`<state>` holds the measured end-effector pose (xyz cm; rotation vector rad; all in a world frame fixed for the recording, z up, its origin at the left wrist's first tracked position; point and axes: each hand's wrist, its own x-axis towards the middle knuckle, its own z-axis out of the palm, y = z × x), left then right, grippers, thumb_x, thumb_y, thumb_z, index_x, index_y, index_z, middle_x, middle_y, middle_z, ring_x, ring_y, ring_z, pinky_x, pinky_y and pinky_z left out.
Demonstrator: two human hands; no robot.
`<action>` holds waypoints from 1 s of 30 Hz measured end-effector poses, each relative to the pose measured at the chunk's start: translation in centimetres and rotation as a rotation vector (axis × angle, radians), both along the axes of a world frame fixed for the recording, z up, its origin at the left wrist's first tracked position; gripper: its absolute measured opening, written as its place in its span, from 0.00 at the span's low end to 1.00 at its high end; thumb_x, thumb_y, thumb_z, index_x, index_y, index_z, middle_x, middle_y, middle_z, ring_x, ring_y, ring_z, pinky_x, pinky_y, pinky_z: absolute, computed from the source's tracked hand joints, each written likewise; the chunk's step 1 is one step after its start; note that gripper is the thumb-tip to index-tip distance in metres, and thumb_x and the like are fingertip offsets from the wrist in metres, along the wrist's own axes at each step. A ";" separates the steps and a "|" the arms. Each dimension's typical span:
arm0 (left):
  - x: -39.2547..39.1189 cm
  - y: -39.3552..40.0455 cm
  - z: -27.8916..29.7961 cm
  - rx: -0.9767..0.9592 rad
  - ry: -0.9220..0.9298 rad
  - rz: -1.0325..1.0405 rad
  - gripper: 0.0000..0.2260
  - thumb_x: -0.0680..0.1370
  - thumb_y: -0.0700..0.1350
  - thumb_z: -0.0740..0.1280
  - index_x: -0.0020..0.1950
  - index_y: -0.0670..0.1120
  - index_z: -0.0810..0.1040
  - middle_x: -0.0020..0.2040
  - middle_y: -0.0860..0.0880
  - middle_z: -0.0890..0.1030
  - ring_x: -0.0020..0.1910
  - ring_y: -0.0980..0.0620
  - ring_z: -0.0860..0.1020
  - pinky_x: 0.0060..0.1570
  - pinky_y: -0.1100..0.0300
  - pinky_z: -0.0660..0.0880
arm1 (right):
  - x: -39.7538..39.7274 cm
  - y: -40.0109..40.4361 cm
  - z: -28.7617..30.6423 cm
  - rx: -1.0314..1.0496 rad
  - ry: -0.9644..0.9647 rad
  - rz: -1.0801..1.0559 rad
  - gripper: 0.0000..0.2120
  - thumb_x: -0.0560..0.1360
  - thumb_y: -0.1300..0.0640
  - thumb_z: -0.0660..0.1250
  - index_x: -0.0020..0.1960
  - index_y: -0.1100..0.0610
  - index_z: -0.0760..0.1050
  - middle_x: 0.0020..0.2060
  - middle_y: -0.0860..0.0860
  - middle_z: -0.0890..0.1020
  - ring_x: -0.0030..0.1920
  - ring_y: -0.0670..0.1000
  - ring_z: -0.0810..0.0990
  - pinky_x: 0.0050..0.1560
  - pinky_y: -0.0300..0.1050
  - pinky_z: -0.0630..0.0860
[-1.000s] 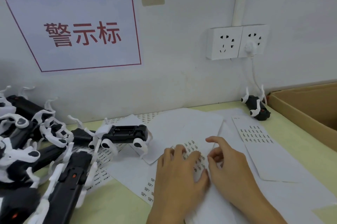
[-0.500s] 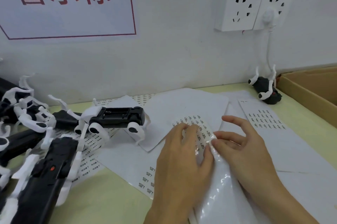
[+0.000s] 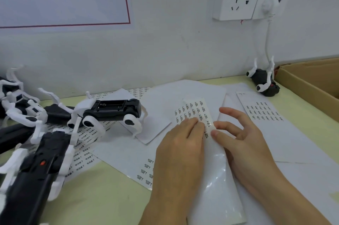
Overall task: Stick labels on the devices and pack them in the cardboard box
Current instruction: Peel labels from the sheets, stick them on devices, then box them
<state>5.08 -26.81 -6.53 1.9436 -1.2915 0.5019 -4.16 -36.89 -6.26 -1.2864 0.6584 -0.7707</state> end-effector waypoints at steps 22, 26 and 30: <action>-0.2 0.0 0.1 -0.171 0.420 -0.091 0.07 0.76 0.47 0.68 0.50 0.47 0.83 0.50 0.56 0.79 0.54 0.59 0.75 0.54 0.68 0.71 | -0.1 0.3 0.5 0.089 -0.070 0.090 0.19 0.73 0.69 0.71 0.57 0.49 0.79 0.43 0.56 0.84 0.41 0.57 0.82 0.47 0.52 0.78; -0.2 0.1 0.1 -0.134 0.415 -0.102 0.08 0.76 0.47 0.68 0.52 0.48 0.83 0.51 0.57 0.79 0.54 0.59 0.75 0.55 0.63 0.72 | -0.1 0.3 0.7 0.116 -0.087 0.092 0.18 0.76 0.69 0.68 0.59 0.51 0.77 0.43 0.58 0.85 0.39 0.56 0.82 0.44 0.50 0.81; -0.3 0.1 0.1 -0.105 0.415 -0.117 0.09 0.77 0.47 0.67 0.54 0.49 0.83 0.52 0.58 0.78 0.55 0.58 0.74 0.56 0.56 0.74 | 0.0 0.3 0.5 0.074 -0.050 0.046 0.19 0.75 0.71 0.68 0.58 0.51 0.77 0.40 0.57 0.84 0.39 0.56 0.81 0.50 0.55 0.78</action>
